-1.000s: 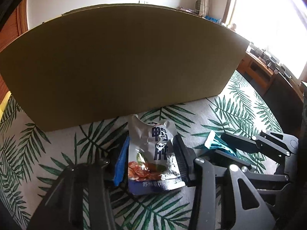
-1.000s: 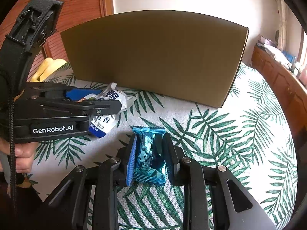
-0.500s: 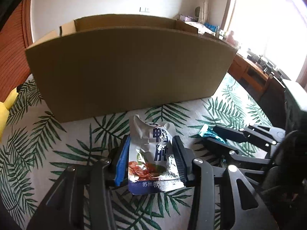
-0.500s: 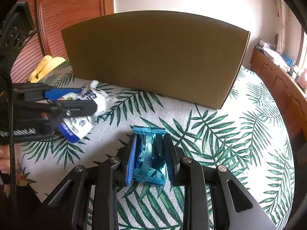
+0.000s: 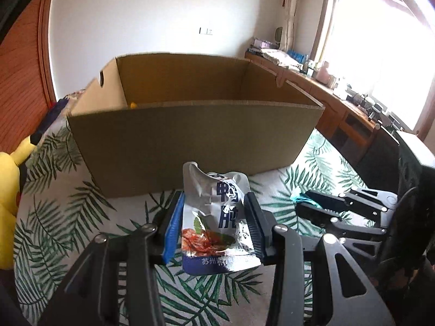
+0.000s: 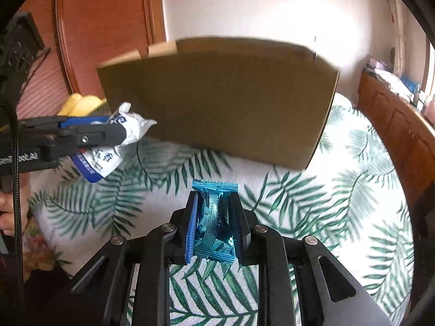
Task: Organize snacks
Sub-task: 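Carry both items over the box and open both tools to drop them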
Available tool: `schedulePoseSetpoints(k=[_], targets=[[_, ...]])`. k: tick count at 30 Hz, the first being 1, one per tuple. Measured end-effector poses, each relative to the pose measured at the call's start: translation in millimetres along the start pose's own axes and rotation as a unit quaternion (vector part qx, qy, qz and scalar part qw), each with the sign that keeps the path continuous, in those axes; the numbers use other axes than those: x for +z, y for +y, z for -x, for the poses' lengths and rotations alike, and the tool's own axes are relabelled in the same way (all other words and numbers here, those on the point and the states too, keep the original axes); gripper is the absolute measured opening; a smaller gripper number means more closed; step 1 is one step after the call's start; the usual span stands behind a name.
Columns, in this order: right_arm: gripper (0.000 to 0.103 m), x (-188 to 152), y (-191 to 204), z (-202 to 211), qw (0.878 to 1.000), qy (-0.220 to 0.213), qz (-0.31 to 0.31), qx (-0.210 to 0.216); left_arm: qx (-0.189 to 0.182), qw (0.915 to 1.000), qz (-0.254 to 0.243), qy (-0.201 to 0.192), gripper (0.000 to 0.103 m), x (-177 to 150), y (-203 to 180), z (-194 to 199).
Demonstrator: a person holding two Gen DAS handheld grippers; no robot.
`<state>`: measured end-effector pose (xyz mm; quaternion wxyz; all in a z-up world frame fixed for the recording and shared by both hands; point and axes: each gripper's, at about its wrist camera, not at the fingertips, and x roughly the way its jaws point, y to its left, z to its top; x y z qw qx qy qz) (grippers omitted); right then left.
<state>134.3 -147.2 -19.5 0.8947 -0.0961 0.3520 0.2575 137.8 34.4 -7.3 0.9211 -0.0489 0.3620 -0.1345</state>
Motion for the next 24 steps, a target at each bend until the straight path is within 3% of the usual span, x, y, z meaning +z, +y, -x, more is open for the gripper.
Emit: schedulePoseSetpoints(k=[13,24], targets=[[0.020,59,-7,42,0.998,-0.057,0.025,-0.013,0.004,0.9985,-0.019,-0.050,0.043,56,-9,18],[0.020,102,-19,24,0.998,-0.059,0.020,-0.025,0.032,0.9972,-0.027,-0.062,0.043,90,3,10]])
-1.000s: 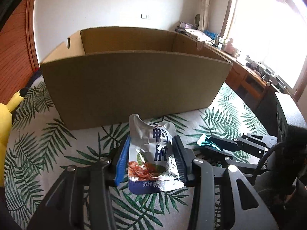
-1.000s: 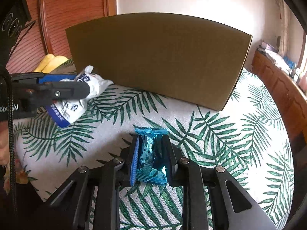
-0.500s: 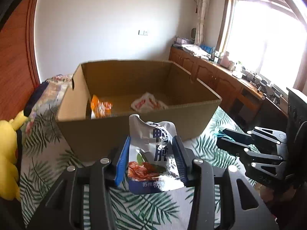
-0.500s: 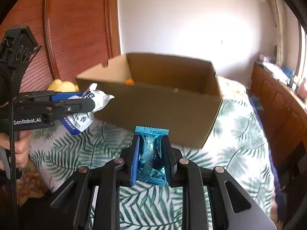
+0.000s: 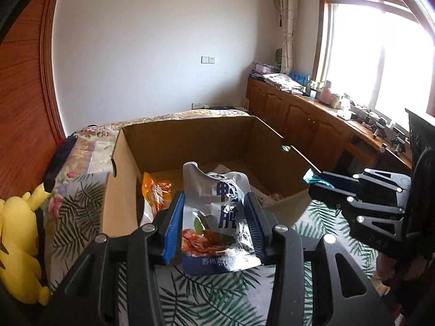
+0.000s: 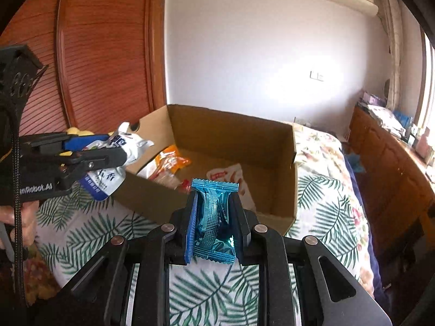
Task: Organize snacks
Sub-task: 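Carry both items over the box and open both tools to drop them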
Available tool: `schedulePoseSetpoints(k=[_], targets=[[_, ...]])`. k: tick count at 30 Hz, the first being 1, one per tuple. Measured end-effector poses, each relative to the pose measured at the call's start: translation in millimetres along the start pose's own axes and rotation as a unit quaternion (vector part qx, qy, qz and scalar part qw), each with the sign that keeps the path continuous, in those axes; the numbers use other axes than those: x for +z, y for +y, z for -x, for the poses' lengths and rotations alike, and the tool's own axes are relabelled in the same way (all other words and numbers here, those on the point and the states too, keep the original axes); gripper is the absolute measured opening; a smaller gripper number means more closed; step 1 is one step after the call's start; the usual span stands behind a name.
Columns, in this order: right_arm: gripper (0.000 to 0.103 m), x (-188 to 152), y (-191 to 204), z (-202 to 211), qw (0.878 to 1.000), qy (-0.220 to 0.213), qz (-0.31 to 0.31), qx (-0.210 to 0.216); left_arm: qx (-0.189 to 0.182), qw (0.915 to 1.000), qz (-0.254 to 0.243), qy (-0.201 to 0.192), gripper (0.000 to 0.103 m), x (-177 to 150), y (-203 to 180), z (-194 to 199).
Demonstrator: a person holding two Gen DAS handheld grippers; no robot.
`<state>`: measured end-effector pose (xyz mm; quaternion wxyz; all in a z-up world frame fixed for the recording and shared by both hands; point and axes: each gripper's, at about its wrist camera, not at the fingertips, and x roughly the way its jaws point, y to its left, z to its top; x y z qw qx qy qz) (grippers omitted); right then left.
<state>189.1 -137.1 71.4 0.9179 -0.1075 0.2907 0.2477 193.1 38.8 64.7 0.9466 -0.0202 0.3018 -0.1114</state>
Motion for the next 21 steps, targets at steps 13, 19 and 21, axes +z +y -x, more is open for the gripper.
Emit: schedulePoseSetpoints(k=[13,19,21], targets=[[0.021,6,-23,-36,0.999,0.031,-0.019,-0.018,0.031,0.9981,0.040,0.036,0.043,4,36,-43],[0.021,11,-19,-40,0.999,0.032,-0.003,-0.023,0.040,0.9977,0.038,0.039,0.043,2,36,-50],[0.021,13,-17,-43,0.999,0.034,0.002,-0.027,0.039,0.9976,0.042,0.038,0.043,2,36,-52]])
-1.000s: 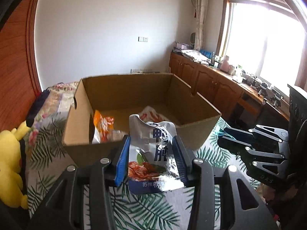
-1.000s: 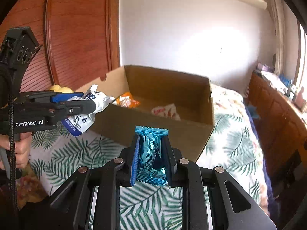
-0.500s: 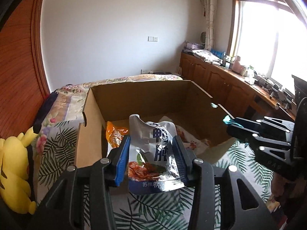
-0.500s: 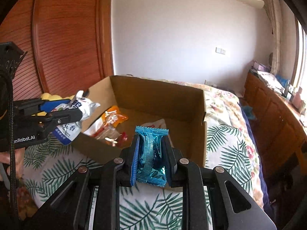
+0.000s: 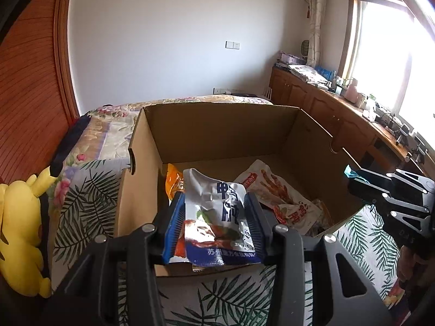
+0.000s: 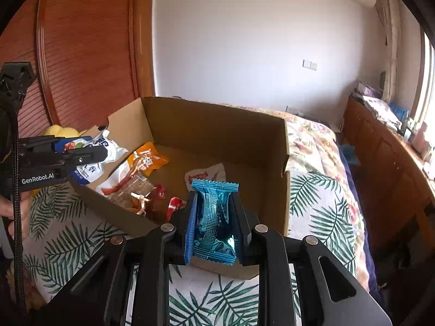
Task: Organize snacks
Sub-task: 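Carry both items over the box and open both tools to drop them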
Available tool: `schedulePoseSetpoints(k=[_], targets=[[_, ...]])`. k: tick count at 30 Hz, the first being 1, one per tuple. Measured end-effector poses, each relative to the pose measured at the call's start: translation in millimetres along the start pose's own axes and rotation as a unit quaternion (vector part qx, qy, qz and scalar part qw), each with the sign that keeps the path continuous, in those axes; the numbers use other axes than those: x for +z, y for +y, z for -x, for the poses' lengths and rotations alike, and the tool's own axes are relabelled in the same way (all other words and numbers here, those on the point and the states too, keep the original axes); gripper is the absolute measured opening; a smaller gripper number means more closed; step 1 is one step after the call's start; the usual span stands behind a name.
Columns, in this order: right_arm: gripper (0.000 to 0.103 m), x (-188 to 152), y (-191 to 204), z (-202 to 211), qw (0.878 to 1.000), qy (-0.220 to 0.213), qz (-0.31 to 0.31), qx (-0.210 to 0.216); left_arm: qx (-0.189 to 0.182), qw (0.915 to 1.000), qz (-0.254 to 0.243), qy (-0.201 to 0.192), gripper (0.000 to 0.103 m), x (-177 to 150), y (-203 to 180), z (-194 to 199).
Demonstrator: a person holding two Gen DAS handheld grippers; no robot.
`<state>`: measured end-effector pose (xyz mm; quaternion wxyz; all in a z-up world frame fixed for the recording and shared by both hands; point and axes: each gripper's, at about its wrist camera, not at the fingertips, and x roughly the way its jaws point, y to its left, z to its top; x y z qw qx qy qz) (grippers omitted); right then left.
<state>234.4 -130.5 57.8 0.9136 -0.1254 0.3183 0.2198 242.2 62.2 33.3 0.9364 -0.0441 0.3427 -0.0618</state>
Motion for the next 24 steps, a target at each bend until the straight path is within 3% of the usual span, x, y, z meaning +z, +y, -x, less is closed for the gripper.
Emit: schedulePoseSetpoints(k=[9,12,24], targets=[[0.031,-5,7,-15,1.000,0.012,-0.003,-0.002,0.002,1.0000,-0.004,-0.005,0.045,-1,-4,0],[0.031,-5,6,-14,1.000,0.008,-0.011,0.003,-0.006,0.9999,0.001,-0.009,0.052,-2,-5,3],[0.037,-12,13,16,0.999,-0.023,-0.022,0.021,-0.007,0.9984,-0.036,-0.044,0.056,-5,-28,36]])
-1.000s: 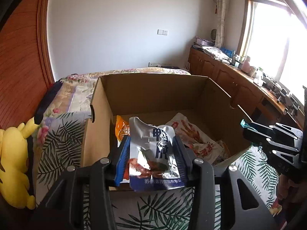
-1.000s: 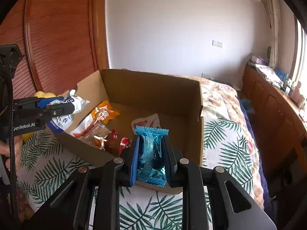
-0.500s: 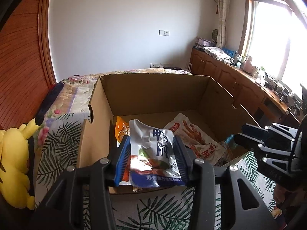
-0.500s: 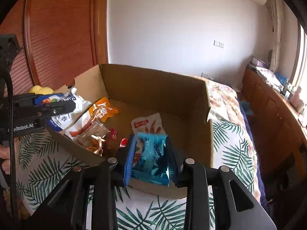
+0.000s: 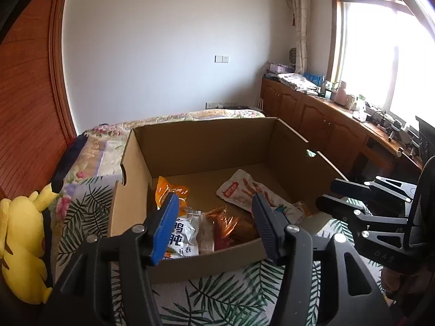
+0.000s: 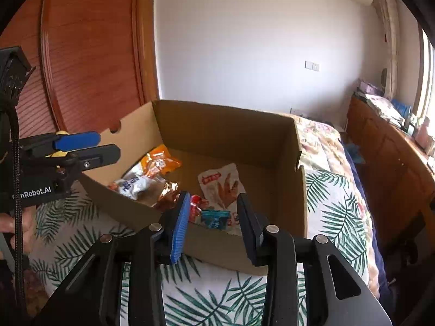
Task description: Organize snacks
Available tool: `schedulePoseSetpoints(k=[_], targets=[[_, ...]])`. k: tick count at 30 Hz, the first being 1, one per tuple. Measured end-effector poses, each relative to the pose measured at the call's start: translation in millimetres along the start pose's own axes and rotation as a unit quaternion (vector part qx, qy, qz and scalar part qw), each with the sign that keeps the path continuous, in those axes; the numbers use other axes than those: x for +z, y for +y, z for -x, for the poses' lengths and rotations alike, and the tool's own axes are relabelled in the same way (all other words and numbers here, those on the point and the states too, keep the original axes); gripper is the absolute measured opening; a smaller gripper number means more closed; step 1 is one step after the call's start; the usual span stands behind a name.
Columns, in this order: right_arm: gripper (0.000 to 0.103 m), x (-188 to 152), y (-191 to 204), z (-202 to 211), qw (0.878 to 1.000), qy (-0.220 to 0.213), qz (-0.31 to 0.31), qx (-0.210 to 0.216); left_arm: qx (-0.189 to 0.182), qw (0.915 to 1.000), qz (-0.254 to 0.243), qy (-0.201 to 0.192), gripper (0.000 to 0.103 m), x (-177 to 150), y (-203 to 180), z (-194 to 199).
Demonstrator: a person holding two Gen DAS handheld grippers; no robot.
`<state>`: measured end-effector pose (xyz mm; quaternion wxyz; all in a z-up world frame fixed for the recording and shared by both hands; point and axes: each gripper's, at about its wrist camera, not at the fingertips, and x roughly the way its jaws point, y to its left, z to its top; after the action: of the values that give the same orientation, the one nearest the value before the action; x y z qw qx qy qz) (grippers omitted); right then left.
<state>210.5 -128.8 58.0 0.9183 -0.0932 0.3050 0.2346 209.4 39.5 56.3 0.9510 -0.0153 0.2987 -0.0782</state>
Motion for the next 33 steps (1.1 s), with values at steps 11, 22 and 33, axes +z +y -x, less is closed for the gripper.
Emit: schedulePoseSetpoints(k=[11,22,33], targets=[[0.039,-34,5,37,0.999,-0.024,-0.022,-0.012,0.007,0.9998,-0.013,-0.017,0.057,-20,-3,33],[0.040,-76,3,48,0.999,-0.020,-0.046,-0.017,0.011,0.9993,-0.036,-0.004,0.057,-67,-10,40],[0.049,-97,16,78,0.998,-0.039,-0.040,-0.037,0.012,0.9993,-0.034,-0.011,0.061,-106,-27,66]])
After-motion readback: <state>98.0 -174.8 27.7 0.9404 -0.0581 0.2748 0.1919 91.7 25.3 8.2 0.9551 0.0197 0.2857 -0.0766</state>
